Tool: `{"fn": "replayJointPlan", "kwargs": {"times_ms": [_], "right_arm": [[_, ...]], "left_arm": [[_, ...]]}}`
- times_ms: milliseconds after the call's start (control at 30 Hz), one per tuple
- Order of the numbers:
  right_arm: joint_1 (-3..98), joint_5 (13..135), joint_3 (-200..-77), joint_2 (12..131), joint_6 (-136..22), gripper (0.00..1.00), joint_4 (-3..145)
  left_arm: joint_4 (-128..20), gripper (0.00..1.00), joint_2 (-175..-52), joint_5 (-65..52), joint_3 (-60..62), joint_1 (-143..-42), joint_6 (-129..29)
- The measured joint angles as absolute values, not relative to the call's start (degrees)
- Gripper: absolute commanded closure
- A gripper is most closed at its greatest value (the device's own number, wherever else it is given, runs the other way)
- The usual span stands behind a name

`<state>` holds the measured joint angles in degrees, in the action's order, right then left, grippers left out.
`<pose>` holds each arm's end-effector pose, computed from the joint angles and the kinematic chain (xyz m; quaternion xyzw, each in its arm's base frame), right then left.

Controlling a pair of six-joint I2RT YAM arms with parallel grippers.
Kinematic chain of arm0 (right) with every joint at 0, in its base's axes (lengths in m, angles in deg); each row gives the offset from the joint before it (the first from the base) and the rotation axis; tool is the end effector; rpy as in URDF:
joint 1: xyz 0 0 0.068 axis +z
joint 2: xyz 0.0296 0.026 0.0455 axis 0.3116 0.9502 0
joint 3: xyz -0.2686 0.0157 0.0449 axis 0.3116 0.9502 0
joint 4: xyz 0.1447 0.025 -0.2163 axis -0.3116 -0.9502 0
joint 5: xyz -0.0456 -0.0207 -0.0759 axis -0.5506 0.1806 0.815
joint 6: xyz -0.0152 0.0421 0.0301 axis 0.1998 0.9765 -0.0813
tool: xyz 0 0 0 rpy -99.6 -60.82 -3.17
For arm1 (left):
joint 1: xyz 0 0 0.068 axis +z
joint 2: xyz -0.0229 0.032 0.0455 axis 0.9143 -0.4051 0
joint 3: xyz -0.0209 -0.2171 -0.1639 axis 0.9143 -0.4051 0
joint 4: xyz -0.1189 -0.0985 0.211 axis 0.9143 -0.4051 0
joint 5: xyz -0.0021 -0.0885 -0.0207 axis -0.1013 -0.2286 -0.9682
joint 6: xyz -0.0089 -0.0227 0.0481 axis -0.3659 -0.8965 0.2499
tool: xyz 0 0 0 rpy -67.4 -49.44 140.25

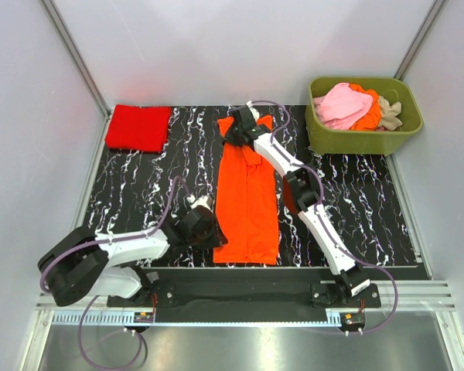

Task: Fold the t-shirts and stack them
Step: Fold the tshirt

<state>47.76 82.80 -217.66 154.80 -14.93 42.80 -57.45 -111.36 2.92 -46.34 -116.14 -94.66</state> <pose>0.5319 0.3017 0.1315 0.1556 0.8888 0.2679 0.3377 0.1429 -0.1695 0.1397 -0.0520 0.9371 -0.2692 0.2161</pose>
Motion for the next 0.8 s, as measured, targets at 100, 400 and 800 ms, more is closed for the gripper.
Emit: {"fn": "replayJointPlan", "kwargs": {"times_ms": [100,400,800], "right_arm": [[47.72,82.53,-218.36,155.69,-13.94,1.00,44.33],[46.97,79.71,-219.06,157.92,-10.34,1.00,50.63],[46.67,75.30,-220.57,158.69,-9.01,0.92,60.24]], "left_arm": [[-55.60,0.72,-112.89,2.46,-45.97,-116.86,-95.17],[-55.25,0.68,-113.41,2.37,-45.51,-117.37,-96.02],[-68.82,0.48,-104.30,5.59,-45.33,-117.63,-94.58]]}}
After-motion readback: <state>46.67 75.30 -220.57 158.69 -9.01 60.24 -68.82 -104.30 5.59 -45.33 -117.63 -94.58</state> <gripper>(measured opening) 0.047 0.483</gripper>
